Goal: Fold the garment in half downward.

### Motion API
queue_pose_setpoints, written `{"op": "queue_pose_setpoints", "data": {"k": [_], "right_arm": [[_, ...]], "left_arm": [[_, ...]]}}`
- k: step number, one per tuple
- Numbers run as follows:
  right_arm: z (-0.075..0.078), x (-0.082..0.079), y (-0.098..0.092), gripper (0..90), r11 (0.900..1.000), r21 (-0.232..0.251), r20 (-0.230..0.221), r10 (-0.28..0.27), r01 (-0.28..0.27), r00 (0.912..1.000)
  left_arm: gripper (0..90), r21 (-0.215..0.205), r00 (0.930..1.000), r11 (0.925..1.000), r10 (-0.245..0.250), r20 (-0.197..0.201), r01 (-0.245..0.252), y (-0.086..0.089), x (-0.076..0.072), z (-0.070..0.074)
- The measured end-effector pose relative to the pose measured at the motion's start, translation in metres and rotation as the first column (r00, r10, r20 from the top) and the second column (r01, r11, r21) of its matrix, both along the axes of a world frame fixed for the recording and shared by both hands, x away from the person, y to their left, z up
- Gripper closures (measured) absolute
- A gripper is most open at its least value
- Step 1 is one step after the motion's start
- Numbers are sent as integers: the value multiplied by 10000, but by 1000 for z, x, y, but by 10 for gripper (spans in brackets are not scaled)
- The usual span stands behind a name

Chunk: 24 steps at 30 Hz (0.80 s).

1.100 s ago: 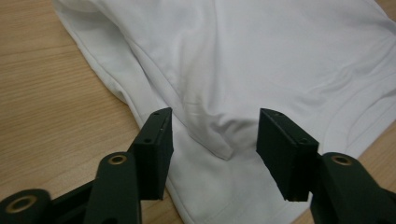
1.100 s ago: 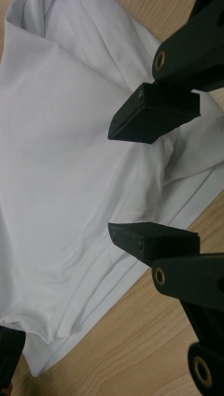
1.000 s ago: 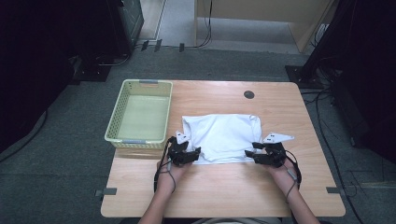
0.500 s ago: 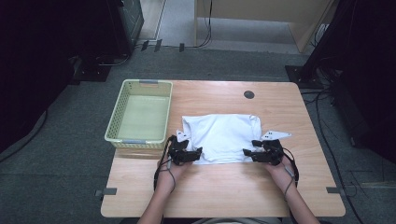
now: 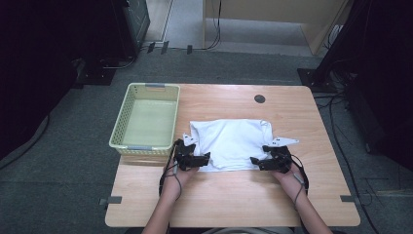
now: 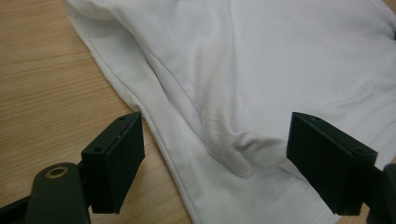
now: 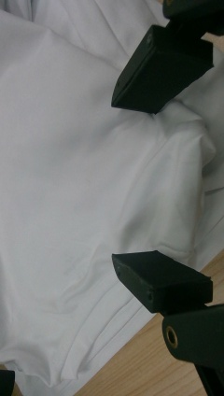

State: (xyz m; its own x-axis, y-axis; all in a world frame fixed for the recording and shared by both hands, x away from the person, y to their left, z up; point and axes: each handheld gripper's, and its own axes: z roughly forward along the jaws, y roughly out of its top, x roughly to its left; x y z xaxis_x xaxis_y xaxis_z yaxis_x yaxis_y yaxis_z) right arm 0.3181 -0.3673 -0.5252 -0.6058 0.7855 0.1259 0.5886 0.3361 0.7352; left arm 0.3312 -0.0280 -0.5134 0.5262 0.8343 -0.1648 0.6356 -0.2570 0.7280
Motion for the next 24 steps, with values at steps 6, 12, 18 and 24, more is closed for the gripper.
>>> {"op": "queue_pose_setpoints", "data": {"k": [6, 12, 18, 24], "right_arm": [[-3, -2, -2, 204, 9999, 84, 106, -95, 94, 9999], [-3, -2, -6, 204, 9996, 179, 41, -228, 228, 9997], [-4, -3, -8, 204, 9994, 44, 92, -341, 341, 9994], [-4, -4, -8, 204, 9994, -1, 157, -357, 357, 9992]], "left_arm": [[195, 99, 9997, 9998, 150, 208, -152, -1, 3, 2], [195, 142, 9993, 9998, 142, 348, -147, -1, 8, 4], [195, 47, 9990, 9997, 239, 377, -241, 0, 11, 6], [195, 222, 9990, 9995, 204, 391, -212, -3, 17, 3]]}}
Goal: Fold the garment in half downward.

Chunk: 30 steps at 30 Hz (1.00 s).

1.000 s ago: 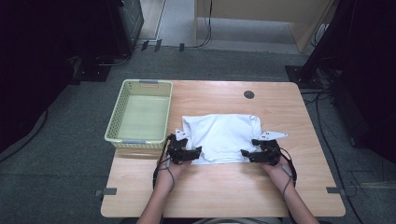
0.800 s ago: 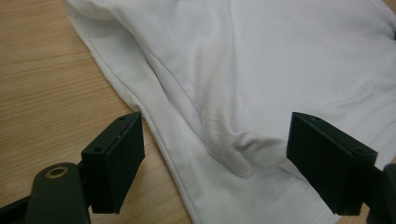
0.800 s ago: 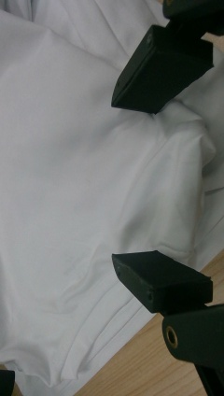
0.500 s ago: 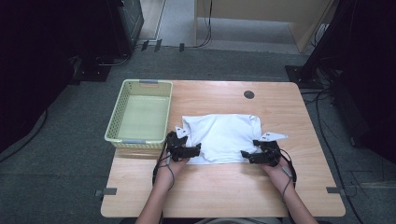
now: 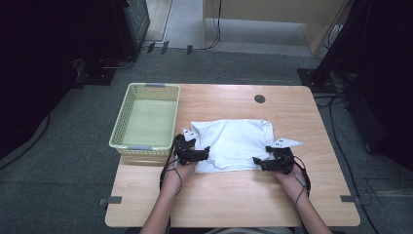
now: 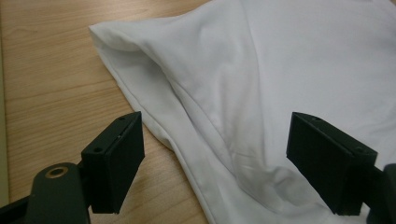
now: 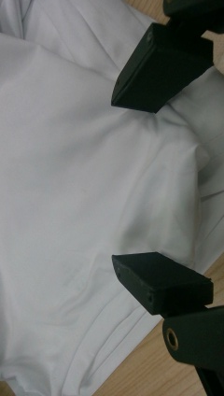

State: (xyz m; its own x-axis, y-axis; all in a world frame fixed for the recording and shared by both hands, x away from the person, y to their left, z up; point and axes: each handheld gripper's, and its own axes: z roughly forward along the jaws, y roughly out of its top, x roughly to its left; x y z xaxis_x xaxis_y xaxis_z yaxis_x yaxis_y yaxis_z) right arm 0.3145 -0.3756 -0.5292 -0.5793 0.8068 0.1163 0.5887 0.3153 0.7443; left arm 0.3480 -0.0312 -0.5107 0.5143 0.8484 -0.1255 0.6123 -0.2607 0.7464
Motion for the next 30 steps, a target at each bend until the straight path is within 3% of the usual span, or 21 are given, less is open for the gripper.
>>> {"op": "queue_pose_setpoints", "data": {"k": [15, 18, 20, 30], "right_arm": [[0, -1, -4, 204, 10000, 33, -17, -91, 91, 10000], [0, -2, -2, 204, 9995, -295, 140, -128, 132, 9998], [-1, -2, -1, 203, 9990, -414, 203, -169, 177, 9997], [-1, -3, -3, 198, 9993, -200, 157, -311, 314, 9994]], "left_arm": [[195, 159, 9997, 9996, 229, 131, -231, -5, 15, -7], [196, 378, 9996, 9991, 185, 196, -192, -6, 17, -8], [195, 287, 9994, 9992, 269, 210, -275, -7, 19, -9], [195, 389, 9992, 9987, 310, 258, -320, -9, 25, -12]]}}
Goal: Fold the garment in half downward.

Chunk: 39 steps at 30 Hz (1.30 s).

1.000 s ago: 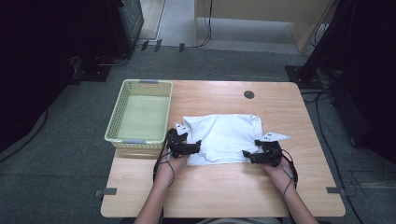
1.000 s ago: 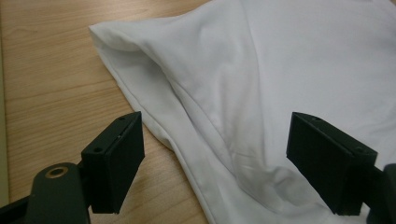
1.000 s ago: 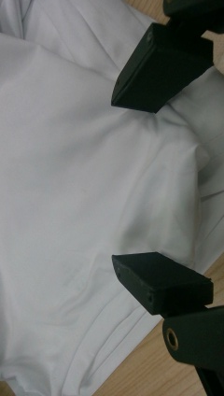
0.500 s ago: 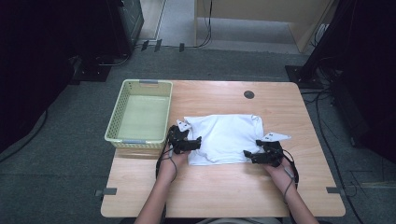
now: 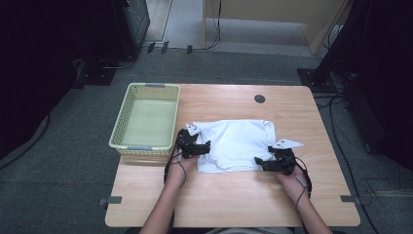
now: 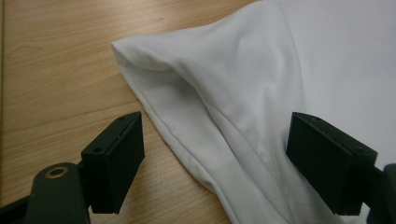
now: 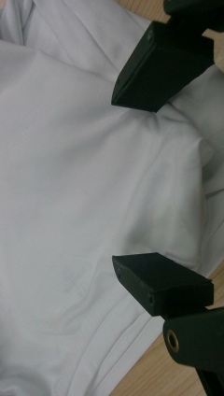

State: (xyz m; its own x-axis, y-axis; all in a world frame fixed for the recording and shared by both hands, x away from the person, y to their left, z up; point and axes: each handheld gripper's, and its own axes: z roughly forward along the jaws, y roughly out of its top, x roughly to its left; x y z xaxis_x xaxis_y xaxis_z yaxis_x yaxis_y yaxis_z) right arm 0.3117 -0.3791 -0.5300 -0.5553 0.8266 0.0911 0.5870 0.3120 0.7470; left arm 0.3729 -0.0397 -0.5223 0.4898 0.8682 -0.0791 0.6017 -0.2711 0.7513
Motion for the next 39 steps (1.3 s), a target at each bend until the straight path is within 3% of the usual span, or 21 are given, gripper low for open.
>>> {"op": "queue_pose_setpoints", "data": {"k": [9, 39], "right_arm": [[0, -1, 0, 197, 9998, -174, 14, -62, 62, 10000], [0, -1, -5, 187, 10000, -56, 28, 49, -48, 10000]], "left_arm": [[195, -47, 9999, 9999, 101, -13, -101, -1, 5, -2], [195, 42, 9989, 9990, 435, 184, -436, -7, 25, 0]]}}
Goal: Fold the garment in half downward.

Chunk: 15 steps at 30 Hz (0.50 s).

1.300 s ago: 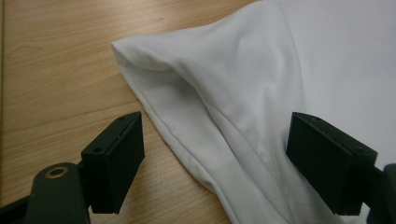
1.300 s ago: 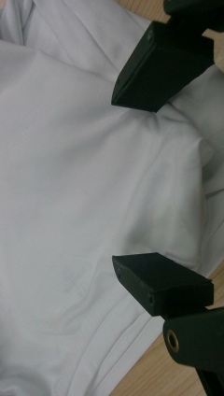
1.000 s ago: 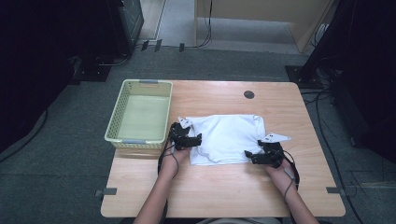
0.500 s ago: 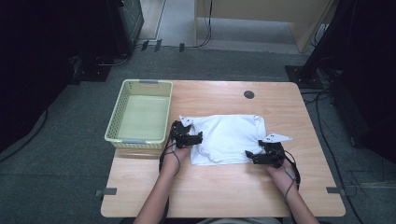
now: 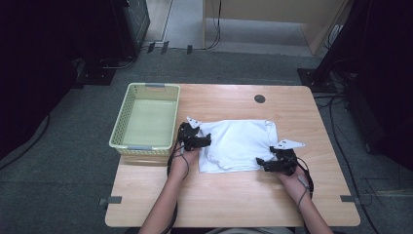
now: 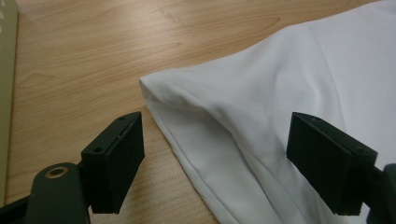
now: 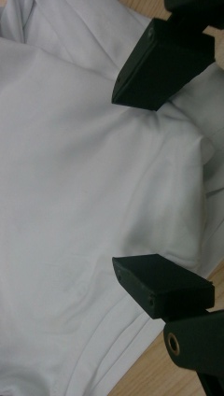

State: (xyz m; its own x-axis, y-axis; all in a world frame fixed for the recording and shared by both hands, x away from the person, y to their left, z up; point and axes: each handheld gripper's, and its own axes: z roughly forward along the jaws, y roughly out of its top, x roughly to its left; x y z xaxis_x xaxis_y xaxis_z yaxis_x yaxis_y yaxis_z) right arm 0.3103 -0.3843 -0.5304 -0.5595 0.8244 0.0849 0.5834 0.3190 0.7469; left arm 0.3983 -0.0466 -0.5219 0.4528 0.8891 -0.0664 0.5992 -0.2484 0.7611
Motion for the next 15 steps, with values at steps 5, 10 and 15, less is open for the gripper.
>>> {"op": "queue_pose_setpoints", "data": {"k": [5, 10, 15], "right_arm": [[-1, -1, -2, 186, 9999, 76, 50, 88, -88, 9999], [-1, -1, -2, 186, 9999, 42, 82, 115, -115, 9999], [-1, -1, -3, 186, 9998, 96, 82, 160, -161, 9998]], "left_arm": [[195, 119, 10000, 9999, 16, -31, -16, -2, 4, -2], [195, -481, 9996, 9988, 126, 251, -113, -1, 8, -2], [196, -419, 9999, 9990, 138, 101, -133, -2, 13, -3]]}}
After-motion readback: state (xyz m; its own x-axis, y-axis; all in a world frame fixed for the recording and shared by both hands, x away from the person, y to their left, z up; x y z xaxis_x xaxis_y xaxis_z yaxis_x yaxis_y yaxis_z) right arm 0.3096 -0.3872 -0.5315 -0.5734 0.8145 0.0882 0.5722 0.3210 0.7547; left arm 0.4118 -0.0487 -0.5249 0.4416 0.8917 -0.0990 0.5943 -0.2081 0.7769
